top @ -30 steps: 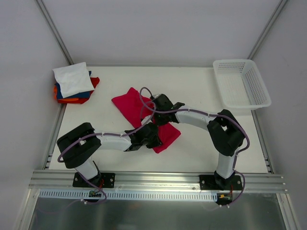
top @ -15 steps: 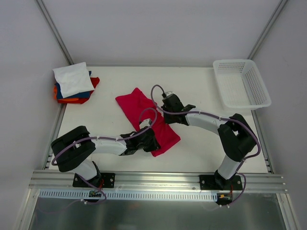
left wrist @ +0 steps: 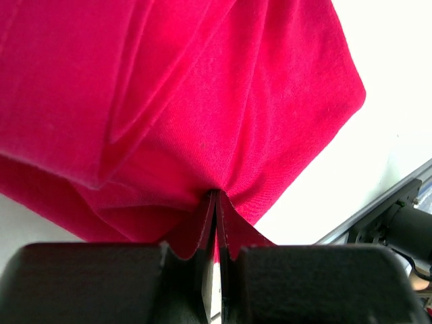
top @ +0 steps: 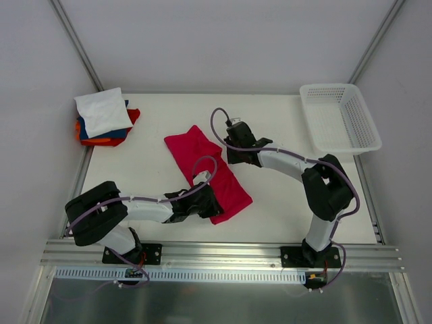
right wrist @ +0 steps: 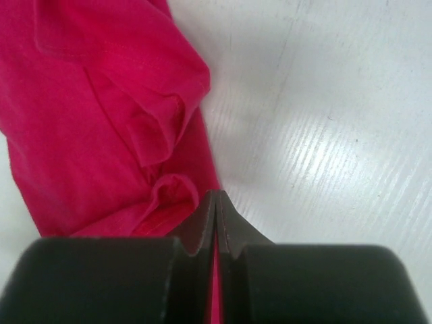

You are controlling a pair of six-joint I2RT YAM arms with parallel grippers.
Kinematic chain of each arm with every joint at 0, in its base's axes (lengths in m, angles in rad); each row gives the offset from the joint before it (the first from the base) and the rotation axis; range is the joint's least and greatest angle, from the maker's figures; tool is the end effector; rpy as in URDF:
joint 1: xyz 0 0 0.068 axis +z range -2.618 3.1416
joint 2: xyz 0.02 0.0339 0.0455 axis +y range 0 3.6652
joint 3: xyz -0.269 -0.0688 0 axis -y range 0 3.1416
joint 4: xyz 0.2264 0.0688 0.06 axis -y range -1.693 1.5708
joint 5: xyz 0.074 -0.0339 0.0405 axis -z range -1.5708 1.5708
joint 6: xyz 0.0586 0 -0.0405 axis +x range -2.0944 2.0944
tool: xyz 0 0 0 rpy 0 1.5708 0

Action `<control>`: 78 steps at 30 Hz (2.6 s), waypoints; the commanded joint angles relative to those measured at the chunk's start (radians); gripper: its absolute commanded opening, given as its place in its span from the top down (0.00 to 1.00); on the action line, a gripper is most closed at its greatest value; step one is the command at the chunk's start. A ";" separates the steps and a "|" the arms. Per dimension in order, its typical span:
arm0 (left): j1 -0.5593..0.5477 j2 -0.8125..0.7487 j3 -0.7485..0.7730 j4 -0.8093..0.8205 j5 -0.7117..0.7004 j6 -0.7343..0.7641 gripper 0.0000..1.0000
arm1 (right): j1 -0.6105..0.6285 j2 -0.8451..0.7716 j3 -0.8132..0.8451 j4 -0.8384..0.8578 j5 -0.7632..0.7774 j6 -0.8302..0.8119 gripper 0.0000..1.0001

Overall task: Fold and stack the t-shirts
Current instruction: Fold the tshirt

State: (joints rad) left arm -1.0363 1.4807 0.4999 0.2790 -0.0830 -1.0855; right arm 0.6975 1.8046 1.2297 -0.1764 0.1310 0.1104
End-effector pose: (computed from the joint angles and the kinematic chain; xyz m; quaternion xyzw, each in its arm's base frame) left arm 0.1431 -0.2322 0.1412 -0.0398 0.9056 -0.3487 0.2381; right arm 0.3126 0.2520 0.2123 -0.2399 0.8836 0.1010 0.3891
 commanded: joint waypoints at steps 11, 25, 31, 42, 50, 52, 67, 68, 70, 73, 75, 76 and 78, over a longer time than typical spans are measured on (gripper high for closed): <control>-0.025 -0.203 -0.100 -0.343 -0.040 0.042 0.92 | -0.062 -0.077 -0.048 -0.031 -0.014 -0.034 0.92; -0.024 -0.220 -0.103 -0.423 -0.126 0.026 0.61 | -0.013 -0.350 -0.288 -0.051 -0.062 -0.009 0.99; -0.024 -0.356 -0.116 -0.480 -0.185 0.026 0.01 | 0.013 -0.395 -0.354 -0.049 -0.088 0.006 0.41; -0.024 -0.648 -0.135 -0.687 -0.316 -0.013 0.01 | 0.083 -0.386 -0.375 -0.012 -0.120 0.046 0.96; -0.024 -0.878 -0.051 -0.733 -0.327 0.074 0.01 | 0.143 -0.352 -0.332 -0.020 -0.119 0.049 0.80; -0.024 -0.907 -0.011 -0.732 -0.334 0.110 0.01 | 0.149 -0.344 -0.328 -0.018 -0.120 0.051 0.80; -0.024 -1.175 -0.011 -1.003 -0.595 0.088 0.01 | 0.269 -0.186 -0.142 -0.012 -0.180 0.077 0.79; -0.024 -1.189 -0.015 -1.009 -0.603 0.084 0.01 | 0.281 -0.153 -0.125 -0.014 -0.183 0.077 0.79; -0.024 -1.229 -0.024 -1.035 -0.607 0.078 0.01 | 0.290 -0.120 -0.081 -0.014 -0.195 0.075 0.73; -0.024 -1.264 -0.024 -1.076 -0.620 0.067 0.01 | 0.304 -0.065 -0.038 -0.009 -0.206 0.072 0.60; -0.024 -1.286 -0.018 -1.101 -0.632 0.056 0.01 | 0.307 -0.028 0.002 -0.015 -0.221 0.072 0.59; -0.024 -1.290 -0.018 -1.121 -0.638 0.046 0.01 | 0.309 -0.018 0.013 -0.015 -0.226 0.071 0.59; -0.024 -1.312 -0.021 -1.124 -0.647 0.039 0.01 | 0.312 0.010 0.039 -0.014 -0.241 0.071 0.69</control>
State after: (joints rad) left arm -1.0653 0.1928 0.4808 -0.7918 -0.6788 -1.0187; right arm 1.0039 1.7882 1.2095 -0.2016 -0.0734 0.1757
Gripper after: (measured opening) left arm 0.990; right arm 0.357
